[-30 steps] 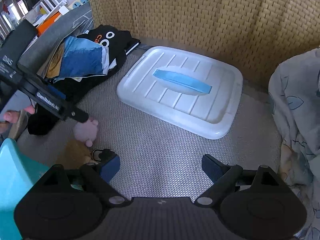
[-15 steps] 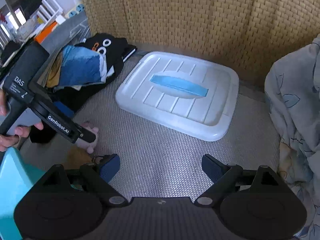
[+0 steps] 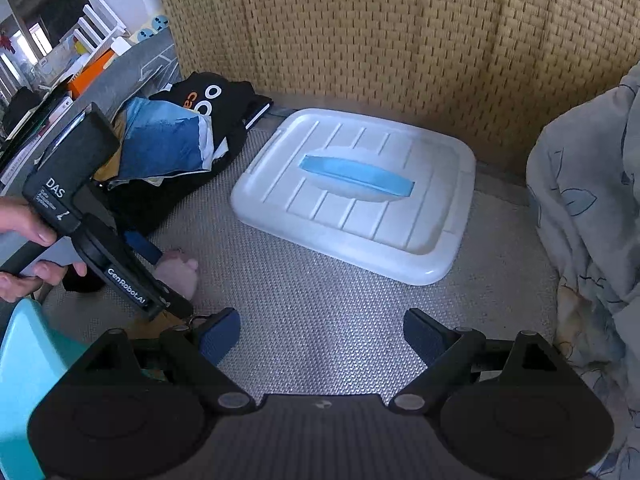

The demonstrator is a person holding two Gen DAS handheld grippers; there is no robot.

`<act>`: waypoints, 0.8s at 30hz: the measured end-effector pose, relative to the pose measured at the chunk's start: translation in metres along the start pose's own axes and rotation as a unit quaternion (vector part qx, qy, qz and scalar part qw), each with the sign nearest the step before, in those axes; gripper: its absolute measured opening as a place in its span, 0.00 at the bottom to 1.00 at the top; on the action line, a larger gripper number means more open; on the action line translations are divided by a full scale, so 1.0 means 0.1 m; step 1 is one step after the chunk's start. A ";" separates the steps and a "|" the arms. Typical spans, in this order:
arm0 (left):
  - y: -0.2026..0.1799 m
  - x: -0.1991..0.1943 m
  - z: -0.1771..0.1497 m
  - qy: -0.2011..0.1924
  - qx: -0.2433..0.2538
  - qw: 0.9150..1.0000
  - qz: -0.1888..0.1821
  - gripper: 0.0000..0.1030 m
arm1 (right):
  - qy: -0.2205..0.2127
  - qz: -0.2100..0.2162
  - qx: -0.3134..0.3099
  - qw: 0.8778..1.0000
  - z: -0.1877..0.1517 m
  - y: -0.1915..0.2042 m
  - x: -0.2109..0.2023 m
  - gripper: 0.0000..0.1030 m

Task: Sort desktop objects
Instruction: 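Close the left tool on the pink pom-pom keychain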

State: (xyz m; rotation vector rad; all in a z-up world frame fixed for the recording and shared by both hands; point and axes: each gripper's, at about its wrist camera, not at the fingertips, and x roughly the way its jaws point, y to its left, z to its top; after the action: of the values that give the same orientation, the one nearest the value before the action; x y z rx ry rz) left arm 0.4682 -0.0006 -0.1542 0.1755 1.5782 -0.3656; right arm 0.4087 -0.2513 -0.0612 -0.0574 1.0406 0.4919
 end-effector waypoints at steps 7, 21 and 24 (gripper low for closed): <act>0.07 0.03 -0.02 0.007 -0.021 1.000 -0.008 0.78 | 0.000 -0.002 0.000 1.000 -0.01 -0.01 0.01 0.89; 0.14 0.05 -0.08 0.013 -0.034 0.999 0.014 0.57 | 0.000 -0.006 0.000 1.000 -0.02 -0.02 0.02 0.89; 0.15 0.06 -0.06 0.009 -0.034 0.999 0.025 0.66 | 0.000 -0.006 0.000 1.000 -0.02 -0.02 0.02 0.89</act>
State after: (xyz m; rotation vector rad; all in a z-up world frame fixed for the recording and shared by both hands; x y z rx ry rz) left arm 0.4673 0.0149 -0.1619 0.1653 1.5991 -0.2722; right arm 0.4085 -0.2531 -0.0644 -0.0636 1.0403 0.4798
